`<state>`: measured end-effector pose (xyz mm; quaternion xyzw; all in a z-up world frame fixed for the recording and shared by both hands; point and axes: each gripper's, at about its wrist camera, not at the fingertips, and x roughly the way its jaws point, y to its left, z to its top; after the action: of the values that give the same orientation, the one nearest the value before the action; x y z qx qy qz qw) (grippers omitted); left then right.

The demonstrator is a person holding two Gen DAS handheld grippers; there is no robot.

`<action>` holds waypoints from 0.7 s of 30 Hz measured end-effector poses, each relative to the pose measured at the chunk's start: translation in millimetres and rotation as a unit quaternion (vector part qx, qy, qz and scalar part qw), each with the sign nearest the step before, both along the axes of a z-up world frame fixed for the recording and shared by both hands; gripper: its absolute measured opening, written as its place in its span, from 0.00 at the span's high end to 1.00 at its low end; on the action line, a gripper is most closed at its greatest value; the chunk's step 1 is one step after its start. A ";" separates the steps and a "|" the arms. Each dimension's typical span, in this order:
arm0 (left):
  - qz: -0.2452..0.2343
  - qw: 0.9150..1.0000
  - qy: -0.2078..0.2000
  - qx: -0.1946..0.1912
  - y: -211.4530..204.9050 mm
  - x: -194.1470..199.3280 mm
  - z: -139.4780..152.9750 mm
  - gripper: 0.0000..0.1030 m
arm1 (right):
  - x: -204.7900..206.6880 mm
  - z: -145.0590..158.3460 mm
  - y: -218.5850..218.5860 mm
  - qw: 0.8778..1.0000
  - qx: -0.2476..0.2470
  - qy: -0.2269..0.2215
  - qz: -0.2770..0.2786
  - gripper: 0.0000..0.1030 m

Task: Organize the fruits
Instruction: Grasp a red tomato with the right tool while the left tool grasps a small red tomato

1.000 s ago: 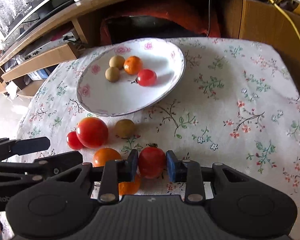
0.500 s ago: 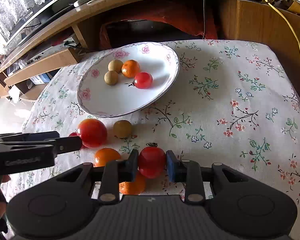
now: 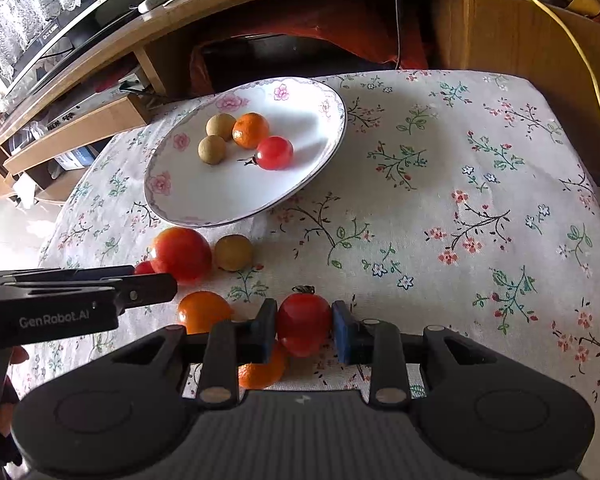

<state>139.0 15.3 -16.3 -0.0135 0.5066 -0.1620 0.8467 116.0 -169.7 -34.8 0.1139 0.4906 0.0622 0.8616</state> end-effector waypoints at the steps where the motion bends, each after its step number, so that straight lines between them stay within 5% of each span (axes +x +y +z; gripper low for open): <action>1: -0.003 1.000 -0.002 0.005 -1.2 0.5 -0.8 0.47 | -0.1 -0.1 -0.4 1.000 0.001 0.001 -0.001 0.78; 11: -0.008 1.000 -0.004 0.016 -7.7 5.9 -10.1 0.41 | -1.0 -0.9 -1.9 1.000 0.007 0.000 -0.003 0.78; 21: -0.009 0.999 -0.010 0.032 -9.5 1.1 -9.0 0.65 | -2.0 -0.2 -0.5 1.000 -0.001 -0.005 0.002 0.78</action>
<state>140.0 5.8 -25.3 0.0199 0.5030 -0.1533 0.8504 113.9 -170.1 -35.0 0.1120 0.4868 0.0638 0.8640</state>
